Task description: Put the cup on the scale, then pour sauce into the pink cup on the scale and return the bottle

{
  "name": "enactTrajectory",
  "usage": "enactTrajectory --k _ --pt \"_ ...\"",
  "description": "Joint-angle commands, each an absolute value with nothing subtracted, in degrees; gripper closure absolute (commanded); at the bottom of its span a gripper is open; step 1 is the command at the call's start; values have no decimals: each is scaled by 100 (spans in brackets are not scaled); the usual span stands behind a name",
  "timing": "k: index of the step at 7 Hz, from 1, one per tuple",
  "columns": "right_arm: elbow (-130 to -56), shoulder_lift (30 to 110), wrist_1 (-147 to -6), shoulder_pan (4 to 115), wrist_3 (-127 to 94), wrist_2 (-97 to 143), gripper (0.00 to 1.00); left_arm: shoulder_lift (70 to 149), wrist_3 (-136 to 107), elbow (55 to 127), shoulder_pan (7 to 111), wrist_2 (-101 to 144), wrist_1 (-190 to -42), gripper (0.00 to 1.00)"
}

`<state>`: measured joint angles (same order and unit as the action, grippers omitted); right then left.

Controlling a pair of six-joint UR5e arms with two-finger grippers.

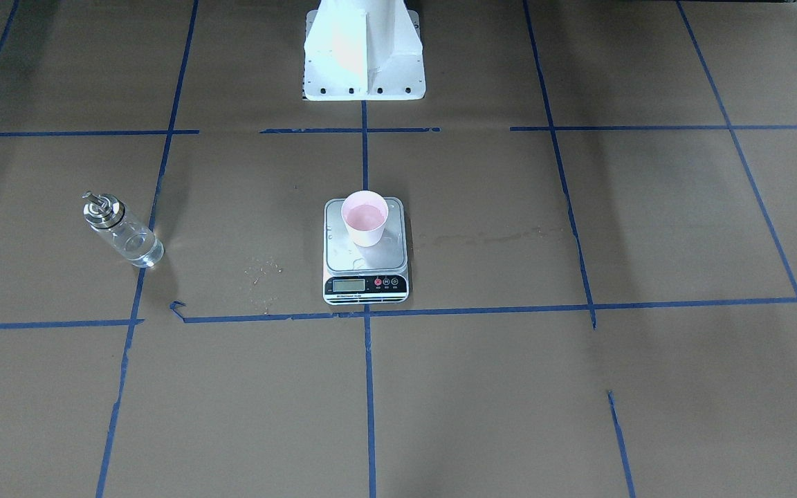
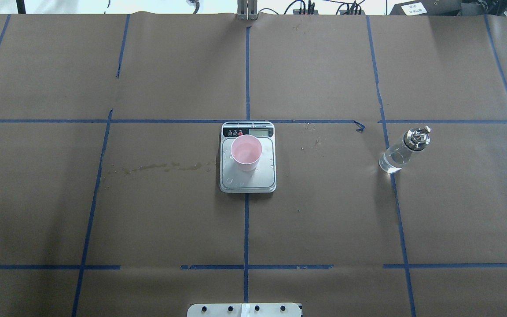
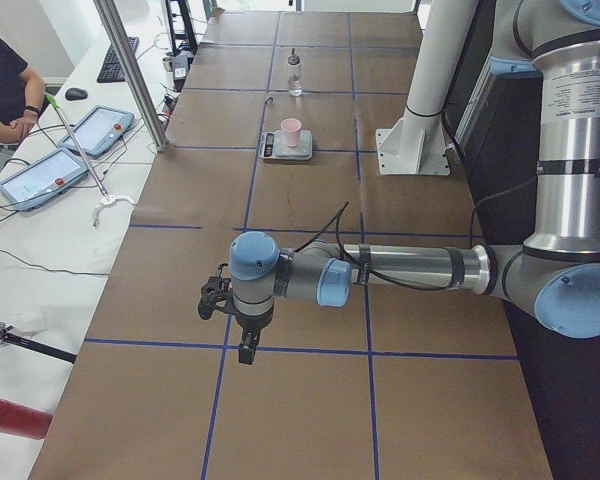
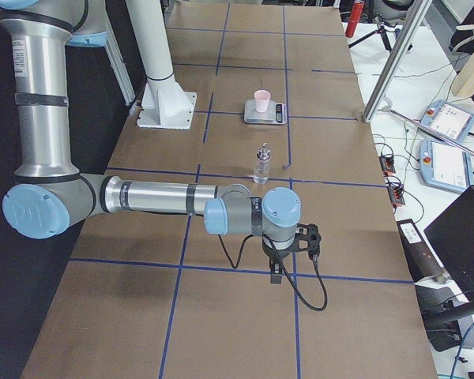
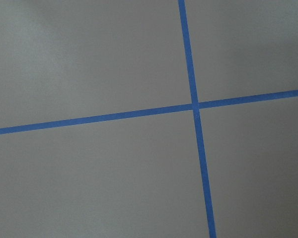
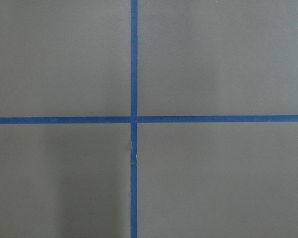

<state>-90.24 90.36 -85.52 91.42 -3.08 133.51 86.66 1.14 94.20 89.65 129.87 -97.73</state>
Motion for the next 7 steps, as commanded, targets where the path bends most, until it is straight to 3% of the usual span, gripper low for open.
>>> enactTrajectory --k 1,7 --pt "-9018 9035 -8552 9141 -308 13351 0 8675 114 9422 8965 12999 -9773 0" --pt "-9026 8991 -8543 9141 -308 13351 0 8710 114 9440 8965 13280 -9773 0"
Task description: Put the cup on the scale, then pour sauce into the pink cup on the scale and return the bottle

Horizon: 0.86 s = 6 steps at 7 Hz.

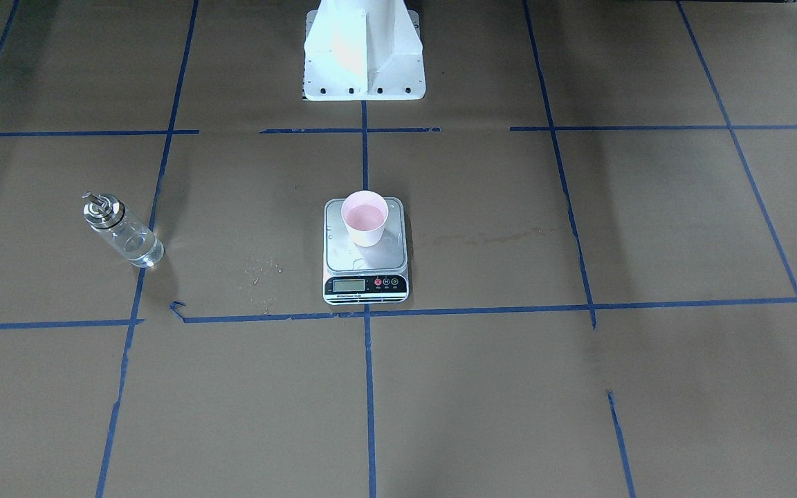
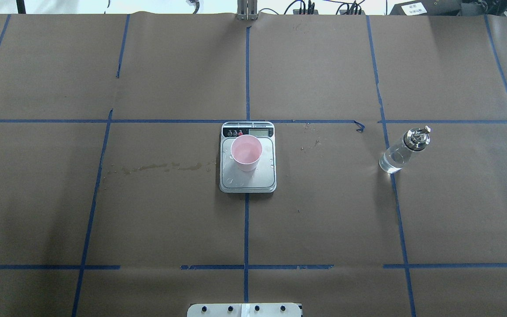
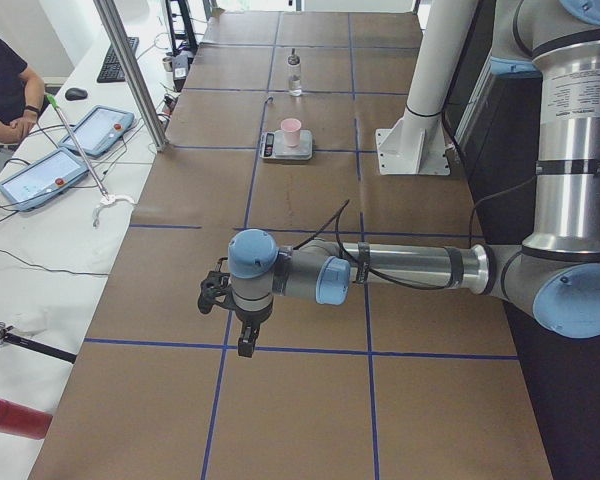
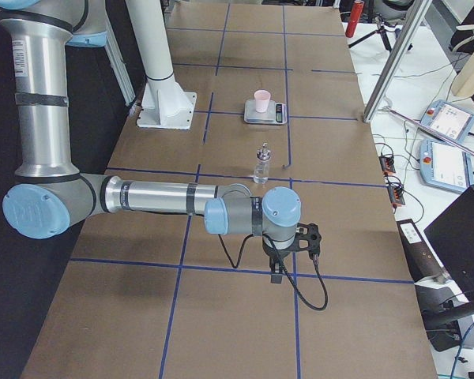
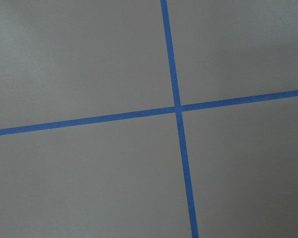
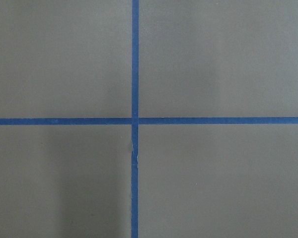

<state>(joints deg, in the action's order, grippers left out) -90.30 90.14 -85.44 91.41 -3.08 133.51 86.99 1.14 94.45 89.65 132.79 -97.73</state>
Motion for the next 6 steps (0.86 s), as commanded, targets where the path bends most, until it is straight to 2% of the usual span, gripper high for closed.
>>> enactTrajectory --k 1,6 --pt "-9026 8974 -8543 9141 -308 13351 0 8719 106 9431 8965 13280 -9773 0" --pt "-9018 8938 -8552 9149 -308 13351 0 8728 97 9448 8965 13403 -9668 0"
